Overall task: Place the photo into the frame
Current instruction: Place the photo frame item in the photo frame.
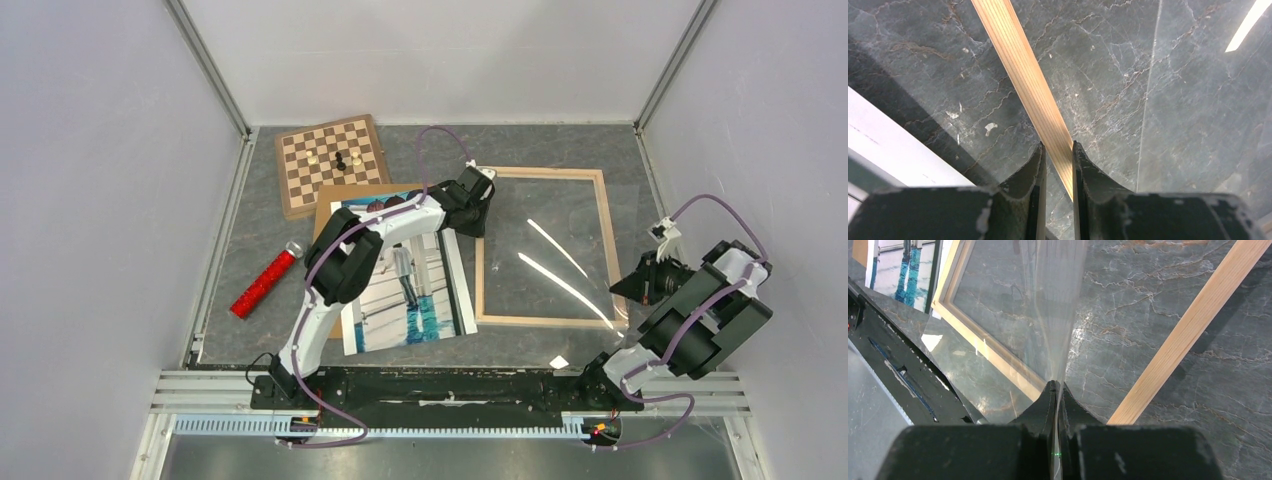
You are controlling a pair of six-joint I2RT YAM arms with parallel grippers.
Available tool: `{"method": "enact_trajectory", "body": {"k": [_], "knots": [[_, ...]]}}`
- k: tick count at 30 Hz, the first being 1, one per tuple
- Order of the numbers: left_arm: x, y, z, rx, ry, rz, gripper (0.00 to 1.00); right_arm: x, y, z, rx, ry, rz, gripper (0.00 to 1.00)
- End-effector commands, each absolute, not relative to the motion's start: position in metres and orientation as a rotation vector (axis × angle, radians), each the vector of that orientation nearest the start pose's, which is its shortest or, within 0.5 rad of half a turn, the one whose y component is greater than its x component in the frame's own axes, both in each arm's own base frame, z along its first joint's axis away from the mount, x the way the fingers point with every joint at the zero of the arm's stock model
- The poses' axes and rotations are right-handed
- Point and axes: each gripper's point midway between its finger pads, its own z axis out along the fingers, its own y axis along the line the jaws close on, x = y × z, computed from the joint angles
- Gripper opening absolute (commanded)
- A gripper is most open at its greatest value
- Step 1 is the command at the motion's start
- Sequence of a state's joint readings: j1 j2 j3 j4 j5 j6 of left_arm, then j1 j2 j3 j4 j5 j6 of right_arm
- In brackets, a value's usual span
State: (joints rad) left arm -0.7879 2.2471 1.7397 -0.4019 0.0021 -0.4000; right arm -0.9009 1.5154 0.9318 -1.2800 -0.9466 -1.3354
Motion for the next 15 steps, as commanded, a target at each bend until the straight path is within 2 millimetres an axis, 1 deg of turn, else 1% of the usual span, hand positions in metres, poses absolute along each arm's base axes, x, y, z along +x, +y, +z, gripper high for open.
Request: {"method": "enact_trajectory", "body": {"k": [1, 8, 15], "knots": [[0.348, -0.376, 0.015, 0.735, 2.567, -0.387, 0.02, 0.215, -0.067, 0.102, -0.399, 2.214, 0.758, 0.0], [0.339, -0.367, 0.005, 0.741, 2.603, -0.372, 0.02, 0.227, -0.068, 0.106, -0.403, 2.198, 0.784, 0.0], [0.33, -0.366, 0.003, 0.741, 2.618, -0.403, 0.02, 0.243, -0.075, 0.111, -0.381, 2.198, 0.784, 0.0]]}}
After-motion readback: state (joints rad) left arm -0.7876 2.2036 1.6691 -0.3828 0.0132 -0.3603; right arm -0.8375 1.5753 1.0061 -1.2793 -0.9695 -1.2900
